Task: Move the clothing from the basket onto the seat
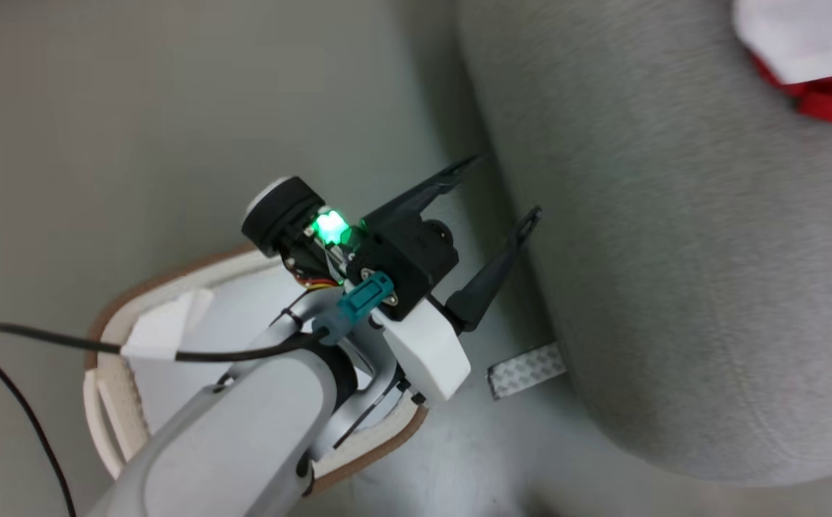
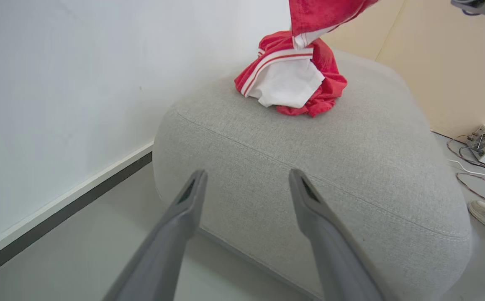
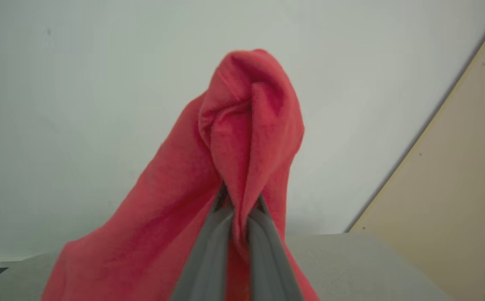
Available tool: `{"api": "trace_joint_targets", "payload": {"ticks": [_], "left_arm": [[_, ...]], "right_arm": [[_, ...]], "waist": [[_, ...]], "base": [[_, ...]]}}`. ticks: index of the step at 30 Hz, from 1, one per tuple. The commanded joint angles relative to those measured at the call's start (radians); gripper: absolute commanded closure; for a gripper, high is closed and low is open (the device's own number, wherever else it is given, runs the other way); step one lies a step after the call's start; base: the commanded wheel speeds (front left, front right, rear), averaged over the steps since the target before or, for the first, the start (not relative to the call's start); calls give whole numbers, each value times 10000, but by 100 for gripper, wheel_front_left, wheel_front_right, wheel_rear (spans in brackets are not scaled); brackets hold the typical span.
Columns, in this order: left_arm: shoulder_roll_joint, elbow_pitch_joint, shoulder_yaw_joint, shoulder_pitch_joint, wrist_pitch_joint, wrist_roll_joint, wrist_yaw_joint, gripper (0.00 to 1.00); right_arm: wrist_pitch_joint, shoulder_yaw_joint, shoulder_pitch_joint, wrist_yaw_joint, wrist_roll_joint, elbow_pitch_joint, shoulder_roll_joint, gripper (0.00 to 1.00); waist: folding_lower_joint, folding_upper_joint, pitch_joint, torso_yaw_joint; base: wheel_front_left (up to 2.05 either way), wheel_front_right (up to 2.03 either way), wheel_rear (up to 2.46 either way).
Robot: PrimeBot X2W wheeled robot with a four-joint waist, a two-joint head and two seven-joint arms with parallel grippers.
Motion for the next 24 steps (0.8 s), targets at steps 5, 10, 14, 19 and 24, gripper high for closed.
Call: {"api": "trace_joint_targets", "payload": {"ticks": [5, 10, 14, 19, 24], "left_arm": [[139, -49, -21, -87, -130, 141, -27, 0], [331, 83, 151, 210, -394, 101, 204, 0], [459, 272, 316, 445, -662, 36, 409, 0], [530, 478, 621, 827, -1085, -181, 689, 0], [549, 852, 969, 1508, -1736, -548, 1024, 0]], "right_arm": [[64, -1606, -647, -26, -600, 1672, -392, 100], [-417, -2778, -313, -26, -1176, 3217, -22, 100], [-906, -3006, -206, -26, -1496, 3933, 319, 68], [-1125, -2996, 240, -26, -1329, 3353, 702, 0], [-1109, -2405, 1874, -26, -1154, 1756, 1129, 0]], "waist": [[-4, 1, 1329, 1299], [-4, 1, 1333, 1545], [-4, 1, 1007, 1572], [-4, 1, 352, 1427], [-4, 1, -811, 1325]], "base": [[0, 0, 0], [0, 0, 0], [0, 0, 0], [0, 0, 0], [0, 0, 0]]}}
